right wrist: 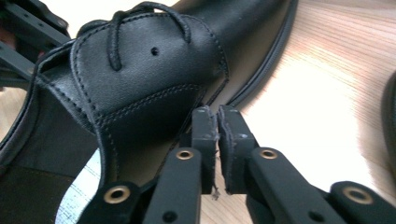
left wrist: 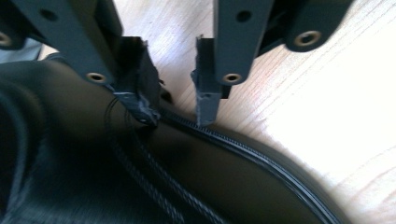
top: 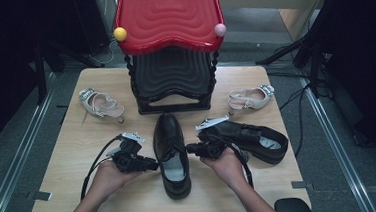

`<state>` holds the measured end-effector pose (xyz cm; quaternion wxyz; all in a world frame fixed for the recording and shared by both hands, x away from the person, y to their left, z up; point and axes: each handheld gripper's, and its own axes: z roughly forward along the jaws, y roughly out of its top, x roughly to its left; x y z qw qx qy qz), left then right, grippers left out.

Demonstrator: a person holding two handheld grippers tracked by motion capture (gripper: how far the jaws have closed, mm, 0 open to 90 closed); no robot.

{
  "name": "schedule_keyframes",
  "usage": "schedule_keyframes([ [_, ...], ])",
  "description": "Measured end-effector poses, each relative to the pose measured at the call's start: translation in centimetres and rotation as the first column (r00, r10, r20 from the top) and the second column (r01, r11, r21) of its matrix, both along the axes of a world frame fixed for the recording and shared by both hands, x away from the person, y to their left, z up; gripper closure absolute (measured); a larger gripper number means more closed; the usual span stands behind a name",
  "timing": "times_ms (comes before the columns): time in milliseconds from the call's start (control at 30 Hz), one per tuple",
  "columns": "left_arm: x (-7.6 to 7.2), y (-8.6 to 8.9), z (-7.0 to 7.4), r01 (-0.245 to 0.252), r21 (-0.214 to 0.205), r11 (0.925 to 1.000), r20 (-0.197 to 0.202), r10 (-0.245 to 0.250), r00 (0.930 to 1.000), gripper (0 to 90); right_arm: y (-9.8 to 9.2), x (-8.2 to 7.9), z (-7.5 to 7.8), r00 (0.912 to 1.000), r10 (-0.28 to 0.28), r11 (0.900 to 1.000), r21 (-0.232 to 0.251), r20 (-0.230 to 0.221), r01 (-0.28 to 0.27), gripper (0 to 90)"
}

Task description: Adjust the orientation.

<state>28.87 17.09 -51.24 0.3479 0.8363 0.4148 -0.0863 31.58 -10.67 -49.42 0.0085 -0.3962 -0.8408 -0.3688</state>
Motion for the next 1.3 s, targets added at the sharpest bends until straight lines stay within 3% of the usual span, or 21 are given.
schedule_keyframes([
  [100,0.0,0.9,1.0,-0.025,-0.048,0.9985,0.027,0.026,0.9993,60.0,-0.2,0.1,0.3,0.9999,-0.016,0.9998,-0.007,-0.004,0.016,75.8],
  [133,0.0,1.2,1.4,-0.036,-0.056,0.9978,0.034,0.038,0.9987,51.5,-0.4,0.1,0.7,0.9997,-0.022,0.9998,0.000,-0.012,0.022,70.8],
  [167,0.0,1.3,1.7,-0.042,-0.053,0.9977,0.045,0.045,0.9980,51.5,-0.4,0.1,0.7,0.9997,-0.022,0.9998,0.000,-0.012,0.022,70.8],
  [200,0.0,1.4,2.0,-0.045,-0.054,0.9975,0.054,0.048,0.9974,45.9,-0.6,0.0,1.1,0.9996,-0.021,0.9998,0.005,-0.017,0.021,69.2],
  [300,0.0,1.7,3.2,-0.028,-0.046,0.9986,0.099,0.033,0.9945,42.6,-0.8,-0.1,1.6,0.9993,-0.019,0.9996,0.020,-0.033,0.020,64.5],
  [433,0.7,2.2,4.4,-0.046,-0.059,0.9972,0.112,0.053,0.9923,41.1,-0.9,-0.5,2.9,0.9966,0.000,0.9995,0.032,-0.083,0.003,61.7],
  [533,1.3,2.4,5.5,-0.050,-0.044,0.9978,0.122,0.055,0.9910,45.4,-0.7,-0.8,4.0,0.9951,0.028,0.9996,0.005,-0.095,-0.027,60.9],
  [767,2.3,2.9,7.6,-0.024,-0.046,0.9986,0.174,0.032,0.9842,58.1,-0.3,-0.8,4.8,0.9925,0.066,0.9972,-0.026,-0.103,-0.069,59.5],
  [933,3.0,3.2,9.0,-0.025,-0.048,0.9985,0.196,0.034,0.9801,74.2,-0.3,-0.7,5.5,0.9932,0.067,0.9971,-0.028,-0.095,-0.070,57.2],
  [967,3.3,3.2,9.3,-0.027,-0.043,0.9987,0.203,0.036,0.9785,80.1,-0.2,-0.6,5.7,0.9912,0.038,0.9984,-0.035,-0.127,-0.043,54.8],
  [1300,5.3,2.9,13.5,-0.036,-0.078,0.9963,0.232,0.053,0.9713,81.2,0.2,-0.5,5.8,0.9866,0.025,0.9978,-0.057,-0.161,-0.035,52.8],
])
